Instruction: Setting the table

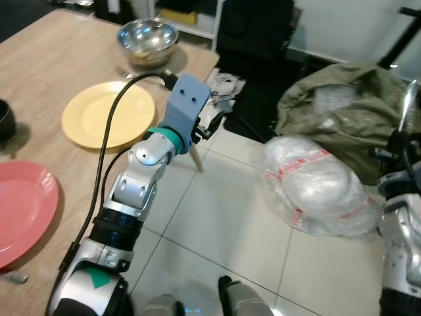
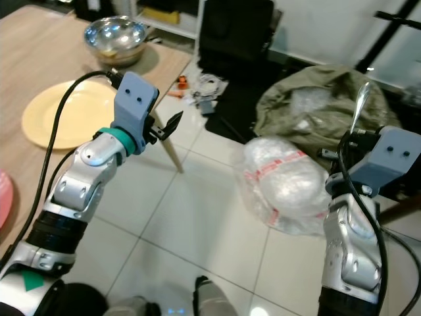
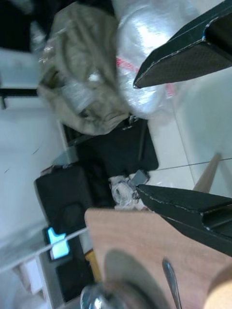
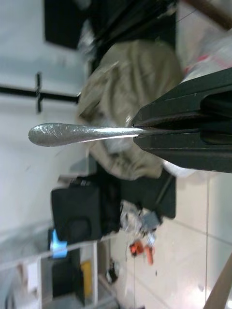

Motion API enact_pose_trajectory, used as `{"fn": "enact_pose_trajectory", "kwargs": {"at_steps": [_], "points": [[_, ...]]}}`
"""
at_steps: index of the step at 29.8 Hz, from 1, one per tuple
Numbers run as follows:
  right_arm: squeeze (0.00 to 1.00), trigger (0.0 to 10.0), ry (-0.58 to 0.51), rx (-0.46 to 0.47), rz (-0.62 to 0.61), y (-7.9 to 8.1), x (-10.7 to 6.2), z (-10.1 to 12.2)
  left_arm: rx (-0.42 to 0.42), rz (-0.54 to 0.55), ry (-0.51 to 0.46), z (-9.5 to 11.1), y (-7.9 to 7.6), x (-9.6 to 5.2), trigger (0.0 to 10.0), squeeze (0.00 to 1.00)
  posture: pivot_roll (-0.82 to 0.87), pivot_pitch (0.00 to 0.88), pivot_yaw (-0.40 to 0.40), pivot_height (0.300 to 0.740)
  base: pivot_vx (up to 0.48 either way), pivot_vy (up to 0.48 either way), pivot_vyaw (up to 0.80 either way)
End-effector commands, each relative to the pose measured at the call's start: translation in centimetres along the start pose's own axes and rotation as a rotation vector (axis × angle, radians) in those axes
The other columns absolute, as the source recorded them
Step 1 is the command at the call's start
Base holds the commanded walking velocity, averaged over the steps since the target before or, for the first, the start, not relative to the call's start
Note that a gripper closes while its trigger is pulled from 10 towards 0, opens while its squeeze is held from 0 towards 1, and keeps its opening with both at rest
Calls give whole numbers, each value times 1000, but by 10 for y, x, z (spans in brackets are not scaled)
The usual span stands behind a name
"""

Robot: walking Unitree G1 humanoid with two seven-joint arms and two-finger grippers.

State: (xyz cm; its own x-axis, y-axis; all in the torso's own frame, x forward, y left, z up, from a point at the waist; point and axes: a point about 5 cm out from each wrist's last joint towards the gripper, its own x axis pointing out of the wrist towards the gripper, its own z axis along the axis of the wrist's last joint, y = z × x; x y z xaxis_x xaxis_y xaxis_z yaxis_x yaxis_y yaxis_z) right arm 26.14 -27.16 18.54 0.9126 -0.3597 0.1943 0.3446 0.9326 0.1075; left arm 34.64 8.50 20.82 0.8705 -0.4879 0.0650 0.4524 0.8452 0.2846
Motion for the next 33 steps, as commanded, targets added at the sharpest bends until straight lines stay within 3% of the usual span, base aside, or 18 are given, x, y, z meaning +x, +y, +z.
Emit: {"fn": "enact_pose_trajectory", "kwargs": {"at_steps": [1,33], "points": [[0,10000,14,-4,-20,-4,-3,-3,-1,-20,7,-3,-6,1,10000,0,11,72,63,740,0,0,-800],[0,10000,25,-8,-25,-4,-6,-6,3,-24,33,-11,-8,-1,10000,0,7,75,62,740,0,0,-800]]}}
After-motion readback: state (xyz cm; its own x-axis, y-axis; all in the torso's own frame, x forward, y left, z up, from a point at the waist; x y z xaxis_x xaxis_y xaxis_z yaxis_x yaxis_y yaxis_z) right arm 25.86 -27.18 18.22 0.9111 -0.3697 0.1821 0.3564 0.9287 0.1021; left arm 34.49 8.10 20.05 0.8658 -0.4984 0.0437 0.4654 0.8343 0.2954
